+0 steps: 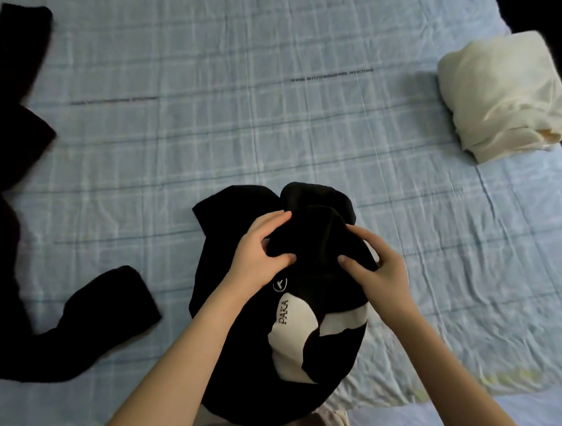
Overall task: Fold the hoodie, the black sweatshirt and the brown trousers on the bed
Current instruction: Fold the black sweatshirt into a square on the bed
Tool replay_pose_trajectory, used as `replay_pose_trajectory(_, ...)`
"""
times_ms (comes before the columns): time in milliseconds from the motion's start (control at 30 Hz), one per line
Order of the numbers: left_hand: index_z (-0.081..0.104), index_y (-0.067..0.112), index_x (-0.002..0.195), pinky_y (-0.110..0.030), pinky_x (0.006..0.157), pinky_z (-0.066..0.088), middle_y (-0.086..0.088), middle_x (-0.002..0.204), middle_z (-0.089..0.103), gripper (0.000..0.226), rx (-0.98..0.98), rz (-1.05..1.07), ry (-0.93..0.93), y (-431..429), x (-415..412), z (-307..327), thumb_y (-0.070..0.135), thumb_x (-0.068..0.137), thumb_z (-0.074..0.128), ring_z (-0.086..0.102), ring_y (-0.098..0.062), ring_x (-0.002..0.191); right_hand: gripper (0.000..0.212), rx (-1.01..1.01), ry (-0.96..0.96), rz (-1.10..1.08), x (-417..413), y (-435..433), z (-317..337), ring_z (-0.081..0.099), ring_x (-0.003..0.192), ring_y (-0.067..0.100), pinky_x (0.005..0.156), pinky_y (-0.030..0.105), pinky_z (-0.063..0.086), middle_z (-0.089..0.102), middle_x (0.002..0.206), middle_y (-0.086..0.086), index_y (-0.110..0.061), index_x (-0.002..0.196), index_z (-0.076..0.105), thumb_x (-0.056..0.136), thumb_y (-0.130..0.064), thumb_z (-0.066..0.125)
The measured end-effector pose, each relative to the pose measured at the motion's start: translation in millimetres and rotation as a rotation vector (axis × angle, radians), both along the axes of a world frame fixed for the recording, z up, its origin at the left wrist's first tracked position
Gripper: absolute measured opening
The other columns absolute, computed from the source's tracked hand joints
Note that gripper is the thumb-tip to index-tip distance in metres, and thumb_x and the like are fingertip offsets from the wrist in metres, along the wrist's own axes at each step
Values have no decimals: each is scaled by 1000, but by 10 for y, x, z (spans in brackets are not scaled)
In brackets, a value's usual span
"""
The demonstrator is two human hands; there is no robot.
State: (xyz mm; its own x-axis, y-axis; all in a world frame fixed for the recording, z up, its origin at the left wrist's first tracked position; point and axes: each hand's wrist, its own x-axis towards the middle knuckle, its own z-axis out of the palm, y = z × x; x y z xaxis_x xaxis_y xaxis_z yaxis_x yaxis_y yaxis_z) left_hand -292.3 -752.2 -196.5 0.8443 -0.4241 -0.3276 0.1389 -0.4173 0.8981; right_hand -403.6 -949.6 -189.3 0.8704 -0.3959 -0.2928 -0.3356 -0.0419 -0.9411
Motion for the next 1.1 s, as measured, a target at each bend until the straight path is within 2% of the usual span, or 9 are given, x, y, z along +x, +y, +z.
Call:
replay_pose_trajectory(333,57,28,134,-13,94,47,19,134,49,74,-221,83,-269,-47,1388,1131,-13,74,74,59,4,111,49,-253,-345,112,1884,-349,1313,57,120,-2,105,18,42,66,124,-8,-27,116,72,78,5,73)
replay_pose_trajectory(400,52,31,138,-24,102,47,22,135,46,72,-217,137,-279,-128,1793,1110,-5,79,73,57,-5,118,50,-358,-380,103,2368,-408,1323,54,122,-1,109,22,40,63,128,-7,-26,121,69,79,2,72)
replay_pose_trajectory(500,32,36,150,-33,115,28,10,153,27,76,-30,179,-185,-183,2191,767,26,86,72,31,-13,140,66,-422,-240,201,2777,-466,1023,40,139,11,117,26,30,41,151,-1,-28,146,49,87,-12,74)
replay_pose_trajectory(600,22,36,153,-32,113,23,1,160,16,87,140,146,3,-112,2071,235,51,82,70,21,-17,146,74,-418,11,215,2619,-423,419,24,149,17,114,26,24,22,163,4,-34,154,33,92,-24,71)
replay_pose_trajectory(700,24,33,153,-31,106,27,1,157,29,101,306,25,43,42,1633,-245,75,67,58,29,-20,143,68,-422,169,117,1948,-227,-227,35,144,22,115,33,32,34,157,6,-27,154,34,94,-26,67)
replay_pose_trajectory(833,27,33,151,-50,116,20,-3,151,39,91,734,-30,-341,247,1438,-627,81,75,40,33,-24,140,70,-230,359,10,1110,159,-738,45,135,19,112,33,38,40,151,0,-34,153,33,92,-41,67)
replay_pose_trajectory(933,29,43,148,-44,105,38,-2,144,49,75,717,1,-292,352,1366,-716,77,82,40,48,-27,129,72,-65,339,-26,925,467,-820,52,125,12,107,36,46,44,141,-12,-46,150,32,88,-51,68)
replay_pose_trajectory(1000,38,39,146,-28,87,44,1,135,58,61,596,-32,-243,354,1239,-713,64,91,47,56,-21,119,68,-35,304,8,938,630,-817,52,126,9,108,31,44,49,139,-14,-38,150,39,90,-35,71)
replay_pose_trajectory(1100,57,29,135,-27,73,46,1,111,70,46,697,-44,-408,313,1118,-462,51,96,49,65,-21,99,53,-18,284,-51,995,564,-677,61,120,12,105,35,50,64,130,-4,-24,135,60,88,-1,68)
